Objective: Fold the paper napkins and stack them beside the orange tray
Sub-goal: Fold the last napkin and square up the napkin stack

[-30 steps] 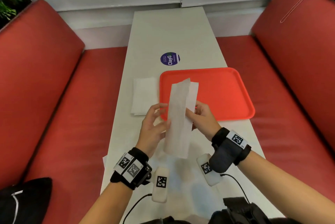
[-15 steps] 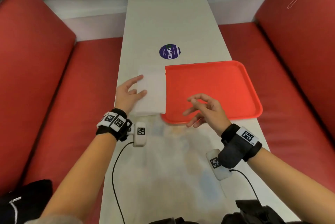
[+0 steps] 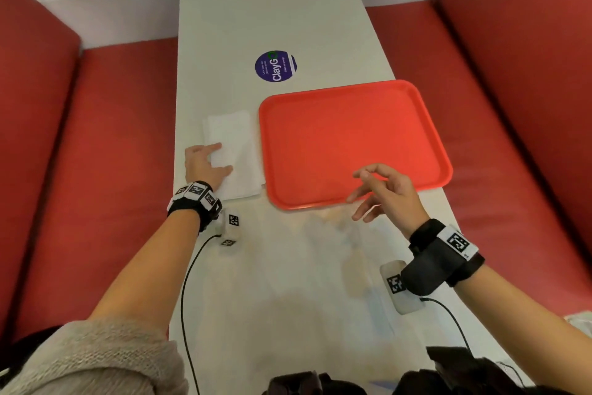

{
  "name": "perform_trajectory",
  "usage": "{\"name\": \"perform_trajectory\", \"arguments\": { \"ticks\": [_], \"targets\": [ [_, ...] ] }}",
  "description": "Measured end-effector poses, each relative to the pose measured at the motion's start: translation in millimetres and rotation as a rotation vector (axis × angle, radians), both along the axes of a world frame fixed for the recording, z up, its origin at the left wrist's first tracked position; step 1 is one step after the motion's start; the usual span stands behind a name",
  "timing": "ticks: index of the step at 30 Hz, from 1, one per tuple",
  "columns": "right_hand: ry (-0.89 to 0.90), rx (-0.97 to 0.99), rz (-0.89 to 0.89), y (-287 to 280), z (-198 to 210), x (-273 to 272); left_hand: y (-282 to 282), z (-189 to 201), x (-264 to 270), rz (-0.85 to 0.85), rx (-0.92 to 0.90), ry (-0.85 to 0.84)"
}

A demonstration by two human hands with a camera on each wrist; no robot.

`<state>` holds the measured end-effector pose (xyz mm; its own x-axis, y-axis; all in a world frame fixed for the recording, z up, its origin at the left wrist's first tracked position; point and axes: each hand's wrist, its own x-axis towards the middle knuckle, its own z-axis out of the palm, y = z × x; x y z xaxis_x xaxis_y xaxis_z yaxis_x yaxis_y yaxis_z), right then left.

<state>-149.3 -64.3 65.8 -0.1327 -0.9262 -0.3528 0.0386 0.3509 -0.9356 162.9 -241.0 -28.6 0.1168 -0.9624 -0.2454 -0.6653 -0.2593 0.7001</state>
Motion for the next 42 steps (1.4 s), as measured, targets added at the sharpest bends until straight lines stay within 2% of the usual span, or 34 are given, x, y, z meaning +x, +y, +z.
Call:
{"name": "perform_trajectory", "arguments": {
  "ticks": [2, 4, 6, 8, 10, 12, 15, 19, 21, 24, 26, 29, 31, 34, 42],
  "targets": [
    [0.031, 0.013, 0.008, 5, -3, -4, 6, 6, -5, -0.013, -0.039, -0.185],
    [0.084, 0.042, 0.010, 13, -8, -11, 22, 16, -18, -0.042, -0.199, -0.295],
    [0.203, 0.093, 0.028, 25, -18, -22, 48, 24, -42, -0.117, -0.363, -0.241],
    [0.350, 0.166, 0.081, 42, -30, -35, 79, 26, -71, -0.218, -0.419, -0.118],
    [0.455, 0.251, 0.122, 60, -44, -49, 113, 22, -104, -0.349, -0.403, -0.010],
    [0.548, 0.319, 0.129, 79, -57, -65, 147, 15, -136, -0.488, -0.307, 0.046],
    [0.714, 0.375, 0.112, 107, -69, -86, 189, 7, -176, -0.658, -0.120, 0.029],
    [0.823, 0.455, 0.026, 141, -69, -108, 231, 5, -214, -0.829, -0.019, 0.040],
    [0.824, 0.494, 0.000, 153, -73, -115, 243, 4, -227, -0.886, -0.062, -0.039],
    [0.825, 0.523, 0.019, 168, -85, -124, 253, -1, -243, -0.972, -0.092, -0.291],
    [0.814, 0.501, 0.008, 172, -91, -126, 252, -6, -247, -0.945, -0.031, -0.397],
    [0.799, 0.457, -0.009, 174, -94, -128, 242, -12, -248, -0.779, 0.033, -0.420],
    [0.786, 0.445, -0.015, 175, -95, -130, 231, -12, -248, -0.704, -0.017, -0.481],
    [0.787, 0.436, -0.006, 176, -95, -131, 220, -10, -249, -0.681, -0.048, -0.553],
    [0.797, 0.447, 0.041, 174, -92, -134, 212, -8, -254, -0.631, -0.011, -0.474]
  ]
}}
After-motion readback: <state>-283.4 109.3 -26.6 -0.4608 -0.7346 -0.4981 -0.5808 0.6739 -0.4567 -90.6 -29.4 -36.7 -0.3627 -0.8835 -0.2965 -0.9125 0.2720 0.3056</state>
